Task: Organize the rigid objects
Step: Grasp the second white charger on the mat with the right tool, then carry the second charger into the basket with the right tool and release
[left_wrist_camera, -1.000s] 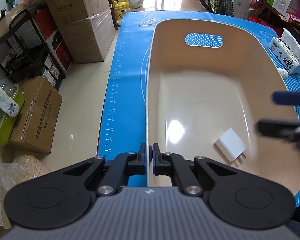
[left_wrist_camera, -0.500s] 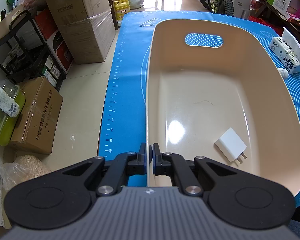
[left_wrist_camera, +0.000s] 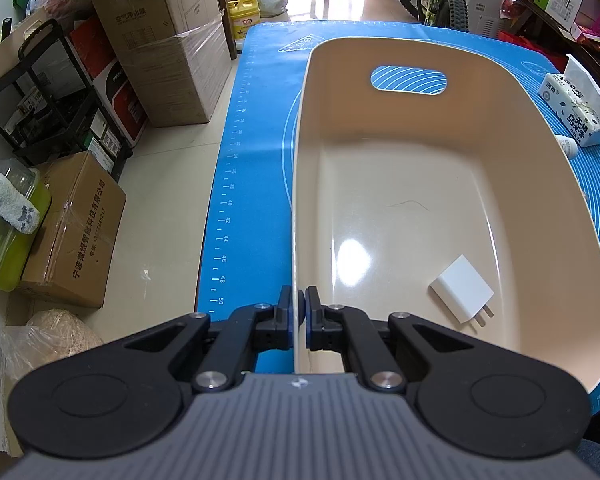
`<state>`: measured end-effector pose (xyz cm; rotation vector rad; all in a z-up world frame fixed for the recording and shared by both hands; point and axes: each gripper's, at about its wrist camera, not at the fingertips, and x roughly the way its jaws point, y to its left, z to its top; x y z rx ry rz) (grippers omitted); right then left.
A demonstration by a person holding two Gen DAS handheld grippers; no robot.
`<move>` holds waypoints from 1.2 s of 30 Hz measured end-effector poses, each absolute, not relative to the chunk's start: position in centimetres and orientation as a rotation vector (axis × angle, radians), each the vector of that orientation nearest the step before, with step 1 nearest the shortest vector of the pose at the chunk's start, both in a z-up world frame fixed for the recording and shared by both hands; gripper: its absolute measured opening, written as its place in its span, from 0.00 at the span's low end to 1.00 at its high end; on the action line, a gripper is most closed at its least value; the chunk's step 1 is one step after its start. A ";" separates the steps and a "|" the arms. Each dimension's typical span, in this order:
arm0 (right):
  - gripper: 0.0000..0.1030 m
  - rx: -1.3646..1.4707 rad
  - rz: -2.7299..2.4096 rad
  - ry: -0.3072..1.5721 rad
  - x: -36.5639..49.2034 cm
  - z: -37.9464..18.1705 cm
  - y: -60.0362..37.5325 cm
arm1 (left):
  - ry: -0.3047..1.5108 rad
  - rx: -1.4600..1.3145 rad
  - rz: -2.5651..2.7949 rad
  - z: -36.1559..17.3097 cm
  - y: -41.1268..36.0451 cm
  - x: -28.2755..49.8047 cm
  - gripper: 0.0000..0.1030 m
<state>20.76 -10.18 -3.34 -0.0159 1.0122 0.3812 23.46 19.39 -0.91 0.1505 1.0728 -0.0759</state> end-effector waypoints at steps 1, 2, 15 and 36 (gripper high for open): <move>0.78 -0.022 0.394 1.016 20.7 -3.6 -9.8 | 1.073 0.150 -0.076 -0.9 19.4 23.5 0.07; 0.78 -0.027 0.405 1.022 20.7 -3.8 -9.3 | 1.072 0.149 -0.076 -0.9 19.4 23.5 0.07; 0.53 -0.055 0.431 1.046 20.2 -6.2 -8.6 | 1.073 0.151 -0.077 -1.0 19.3 23.4 0.07; 0.51 -0.004 0.374 0.893 19.5 1.0 -12.6 | 1.073 0.145 -0.066 -0.8 19.4 23.3 0.07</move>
